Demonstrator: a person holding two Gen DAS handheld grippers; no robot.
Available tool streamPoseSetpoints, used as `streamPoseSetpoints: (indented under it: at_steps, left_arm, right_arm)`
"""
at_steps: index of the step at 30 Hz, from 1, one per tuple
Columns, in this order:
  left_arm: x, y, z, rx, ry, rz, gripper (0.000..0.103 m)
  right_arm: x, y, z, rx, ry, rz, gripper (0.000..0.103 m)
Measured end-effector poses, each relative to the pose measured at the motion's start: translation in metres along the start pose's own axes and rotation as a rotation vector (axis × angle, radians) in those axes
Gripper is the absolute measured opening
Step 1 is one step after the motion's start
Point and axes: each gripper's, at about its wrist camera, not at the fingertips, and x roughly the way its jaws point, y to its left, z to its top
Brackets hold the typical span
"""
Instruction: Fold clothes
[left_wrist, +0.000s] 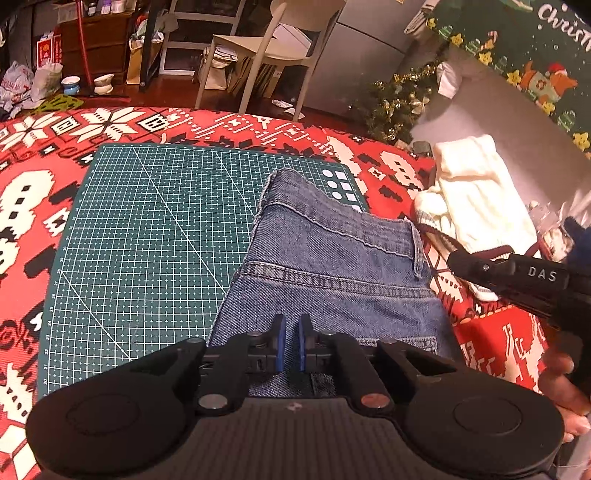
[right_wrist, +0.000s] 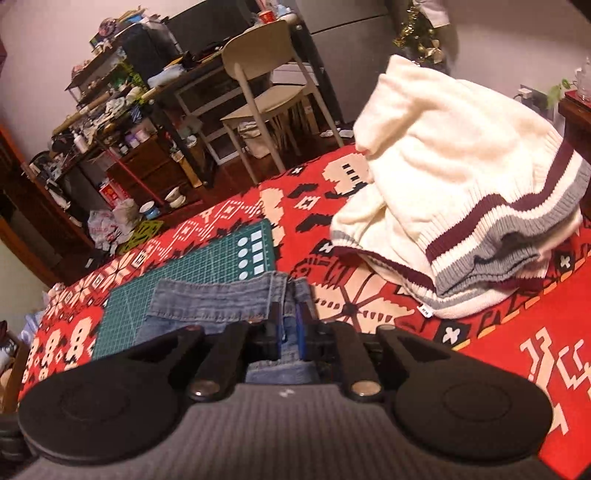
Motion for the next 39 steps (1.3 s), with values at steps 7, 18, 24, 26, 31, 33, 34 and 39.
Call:
streamPoseSetpoints:
  at_steps: [7, 18, 24, 26, 31, 33, 34, 39]
  left_arm:
    - [-0.011, -0.006, -0.004, 0.052, -0.004, 0.062, 0.007]
    - [-0.034, 0.004, 0.007, 0.032, -0.079, 0.087, 0.055]
    - [-0.029, 0.023, 0.029, 0.019, -0.102, 0.112, 0.068]
    - [-0.024, 0.031, 0.037, 0.017, -0.107, 0.125, 0.068]
    - [-0.004, 0.050, 0.053, -0.001, -0.076, 0.034, 0.072]
    - [0.006, 0.052, 0.057, 0.000, -0.070, 0.004, 0.072]
    - [0.010, 0.052, 0.059, 0.002, -0.065, -0.011, 0.072]
    - [0.033, 0.049, 0.073, 0.014, -0.031, -0.051, 0.072]
  right_arm:
    - [-0.015, 0.000, -0.007, -0.016, 0.051, 0.003, 0.028]
    - [-0.041, -0.002, 0.000, -0.024, 0.073, 0.046, 0.042]
    - [-0.034, -0.038, 0.013, 0.090, 0.106, 0.091, 0.048]
    - [-0.028, -0.047, 0.018, 0.130, 0.107, 0.112, 0.050]
    - [0.001, -0.043, 0.025, 0.100, 0.126, 0.116, 0.052]
    - [0.016, -0.037, 0.028, 0.074, 0.134, 0.109, 0.052]
    - [0.022, -0.035, 0.030, 0.063, 0.134, 0.105, 0.052]
    - [0.056, -0.029, 0.036, 0.016, 0.149, 0.090, 0.052]
